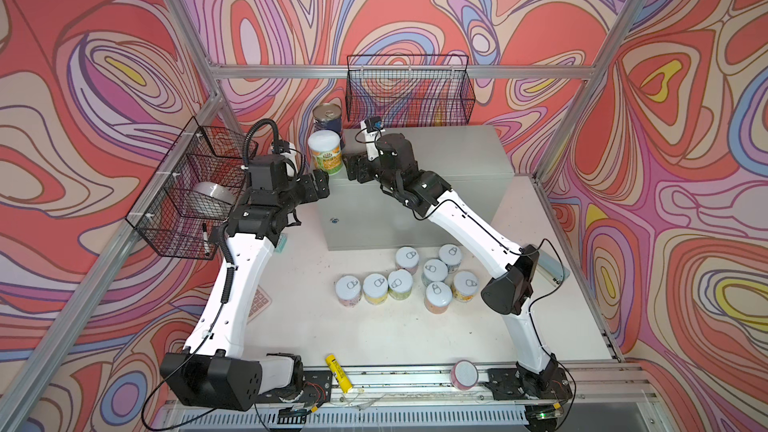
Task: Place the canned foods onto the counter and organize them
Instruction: 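Lower both grippers from the cabinet toward the white-lidded cans on the table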
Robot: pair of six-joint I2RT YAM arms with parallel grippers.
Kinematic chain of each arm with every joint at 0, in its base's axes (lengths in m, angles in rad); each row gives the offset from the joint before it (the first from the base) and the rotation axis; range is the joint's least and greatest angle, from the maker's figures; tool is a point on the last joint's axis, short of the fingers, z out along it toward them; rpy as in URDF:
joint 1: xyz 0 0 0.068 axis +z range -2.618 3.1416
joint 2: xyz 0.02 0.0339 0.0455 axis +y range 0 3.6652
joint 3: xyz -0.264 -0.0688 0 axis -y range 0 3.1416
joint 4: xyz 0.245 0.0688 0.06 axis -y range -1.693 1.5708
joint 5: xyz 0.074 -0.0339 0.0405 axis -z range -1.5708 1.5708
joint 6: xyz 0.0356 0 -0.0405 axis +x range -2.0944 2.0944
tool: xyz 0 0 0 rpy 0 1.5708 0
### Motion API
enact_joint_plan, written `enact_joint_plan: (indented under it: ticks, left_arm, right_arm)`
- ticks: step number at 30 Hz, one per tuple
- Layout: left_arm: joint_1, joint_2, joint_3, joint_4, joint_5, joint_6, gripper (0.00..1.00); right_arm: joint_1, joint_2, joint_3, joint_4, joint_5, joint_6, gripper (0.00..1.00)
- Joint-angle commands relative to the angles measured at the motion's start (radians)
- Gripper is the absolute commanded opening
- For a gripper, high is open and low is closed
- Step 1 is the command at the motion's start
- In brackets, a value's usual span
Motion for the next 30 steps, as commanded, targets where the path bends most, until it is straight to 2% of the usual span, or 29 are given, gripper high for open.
enact_joint_plan:
  ticks: [1,11,15,21,23,26,30]
  left_arm:
    - [-0.004,0.027,0.033,0.011,-0.020,0.000,0.94]
    - [-0.004,0.014,0.036,-0.006,-0.053,0.027,0.99]
    - [-0.006,-0.022,0.045,-0.067,-0.069,0.035,1.00]
    - [-0.007,-0.164,-0.022,-0.203,-0.161,0.048,1.00]
    - [-0.009,-0.247,-0.093,-0.213,-0.183,0.037,1.00]
    - [-0.009,-0.341,-0.172,-0.229,-0.197,-0.012,1.00]
    - [-0.013,-0.399,-0.238,-0.251,-0.177,-0.047,1.00]
  right_arm:
    - [0.011,0.012,-0.058,-0.048,-0.018,0.035,0.91]
    - [0.010,-0.068,-0.148,-0.047,0.055,0.009,0.92]
    - [0.009,-0.130,-0.219,-0.027,0.084,-0.001,0.92]
    - [0.006,-0.257,-0.317,-0.046,0.134,-0.028,0.92]
    - [0.004,-0.321,-0.378,-0.042,0.141,-0.035,0.92]
    - [0.006,-0.409,-0.463,-0.053,0.162,-0.025,0.92]
    - [0.012,-0.555,-0.627,-0.051,0.180,0.003,0.93]
